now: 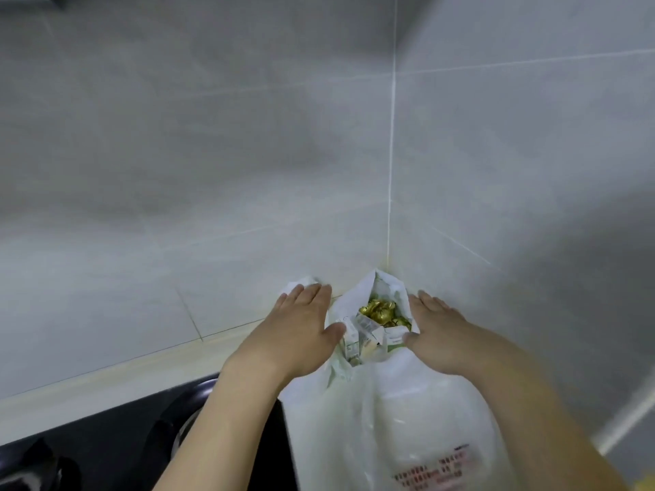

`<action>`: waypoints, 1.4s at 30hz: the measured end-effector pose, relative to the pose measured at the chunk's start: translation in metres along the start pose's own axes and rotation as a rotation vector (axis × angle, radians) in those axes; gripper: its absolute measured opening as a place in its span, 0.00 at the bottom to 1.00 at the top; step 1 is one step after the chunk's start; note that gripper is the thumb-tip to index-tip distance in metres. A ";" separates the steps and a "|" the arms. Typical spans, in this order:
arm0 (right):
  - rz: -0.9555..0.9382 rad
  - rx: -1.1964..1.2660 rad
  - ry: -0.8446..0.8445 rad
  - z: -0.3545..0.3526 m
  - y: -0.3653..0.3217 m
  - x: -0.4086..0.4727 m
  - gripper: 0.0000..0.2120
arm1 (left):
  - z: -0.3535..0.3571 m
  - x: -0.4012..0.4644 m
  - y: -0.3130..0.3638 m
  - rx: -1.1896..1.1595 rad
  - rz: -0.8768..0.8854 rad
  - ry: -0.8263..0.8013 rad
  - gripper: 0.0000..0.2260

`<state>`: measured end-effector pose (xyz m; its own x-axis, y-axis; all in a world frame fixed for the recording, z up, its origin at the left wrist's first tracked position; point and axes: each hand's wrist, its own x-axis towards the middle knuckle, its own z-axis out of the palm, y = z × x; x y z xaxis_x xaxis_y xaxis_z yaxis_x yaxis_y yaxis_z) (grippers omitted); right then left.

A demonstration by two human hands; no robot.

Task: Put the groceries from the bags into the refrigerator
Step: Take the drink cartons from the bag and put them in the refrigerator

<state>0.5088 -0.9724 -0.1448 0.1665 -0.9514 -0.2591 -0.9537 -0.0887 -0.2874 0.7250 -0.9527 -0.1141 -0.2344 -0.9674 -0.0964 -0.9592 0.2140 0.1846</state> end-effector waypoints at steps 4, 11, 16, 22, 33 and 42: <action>0.044 -0.007 -0.015 0.001 0.010 0.036 0.32 | 0.006 0.043 -0.011 -0.020 0.033 -0.026 0.30; 0.109 0.065 -0.123 0.022 0.031 0.117 0.34 | 0.045 0.113 -0.039 -0.024 0.032 -0.097 0.30; 0.272 0.048 -0.169 0.050 0.047 0.174 0.32 | 0.077 0.166 -0.058 -0.034 -0.024 -0.169 0.31; 0.393 0.043 -0.149 0.094 0.059 0.225 0.36 | 0.137 0.221 -0.068 0.014 -0.073 -0.262 0.33; 0.437 -0.066 -0.128 0.137 0.080 0.278 0.37 | 0.212 0.285 -0.077 0.256 -0.103 -0.263 0.37; 0.394 -0.098 -0.121 0.139 0.080 0.278 0.28 | 0.216 0.288 -0.072 0.288 -0.110 -0.192 0.33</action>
<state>0.5131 -1.2029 -0.3676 -0.1925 -0.8773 -0.4396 -0.9687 0.2416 -0.0578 0.6928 -1.2177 -0.3670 -0.1267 -0.9496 -0.2869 -0.9791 0.1661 -0.1176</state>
